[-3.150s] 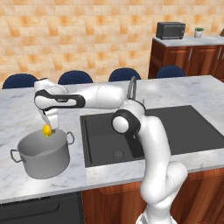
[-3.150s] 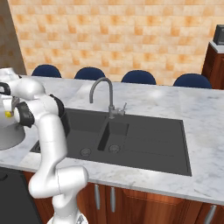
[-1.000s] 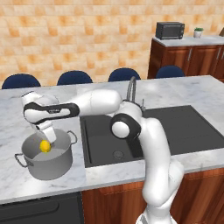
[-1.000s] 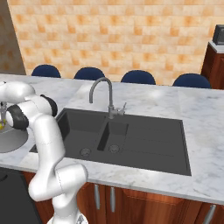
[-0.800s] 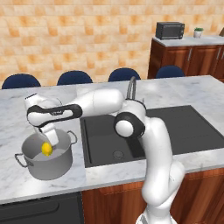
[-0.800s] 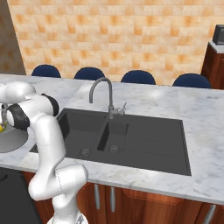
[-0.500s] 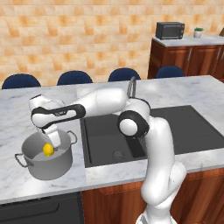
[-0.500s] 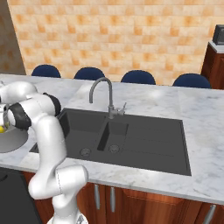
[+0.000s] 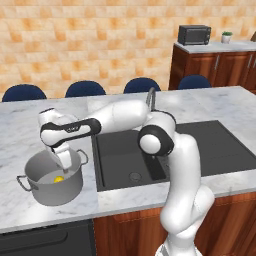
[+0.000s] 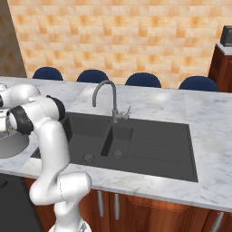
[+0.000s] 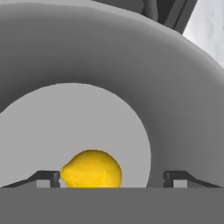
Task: Dump the lemon from the pot into the sink. Then turn on the water and wash the lemon. Then turn off the water and put the lemon back in the pot.
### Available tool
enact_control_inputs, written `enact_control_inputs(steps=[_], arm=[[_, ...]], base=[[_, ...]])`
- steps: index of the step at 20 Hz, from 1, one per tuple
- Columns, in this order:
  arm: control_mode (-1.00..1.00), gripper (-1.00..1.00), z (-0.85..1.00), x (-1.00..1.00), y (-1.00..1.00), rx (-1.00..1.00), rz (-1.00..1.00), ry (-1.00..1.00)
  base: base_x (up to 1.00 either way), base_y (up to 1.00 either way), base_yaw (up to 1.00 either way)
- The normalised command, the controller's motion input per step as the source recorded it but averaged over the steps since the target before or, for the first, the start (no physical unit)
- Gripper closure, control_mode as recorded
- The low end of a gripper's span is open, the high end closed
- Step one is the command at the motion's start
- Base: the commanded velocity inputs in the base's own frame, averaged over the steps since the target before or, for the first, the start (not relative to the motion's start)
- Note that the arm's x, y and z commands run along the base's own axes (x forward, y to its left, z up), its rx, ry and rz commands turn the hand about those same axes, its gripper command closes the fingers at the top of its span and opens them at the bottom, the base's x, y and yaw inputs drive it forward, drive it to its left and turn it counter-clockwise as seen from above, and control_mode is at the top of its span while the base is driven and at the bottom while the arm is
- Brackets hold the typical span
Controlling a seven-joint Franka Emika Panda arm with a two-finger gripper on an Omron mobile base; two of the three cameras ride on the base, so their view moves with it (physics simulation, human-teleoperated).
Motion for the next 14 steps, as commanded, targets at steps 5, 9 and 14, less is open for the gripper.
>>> enact_control_inputs(steps=[5, 9, 14], arm=[[-1.0, -1.0, 0.09, 0.0, 0.08, -0.04, -0.02, 0.06], [-1.0, -1.0, 0.3, 0.0, 0.05, -0.02, -0.03, 0.05], [-1.0, -1.0, 0.24, 0.0, 0.0, -0.03, -0.08, 0.03]], base=[[0.0, 0.0, 0.0], [0.0, 0.0, 0.0], [0.0, 0.0, 0.0]])
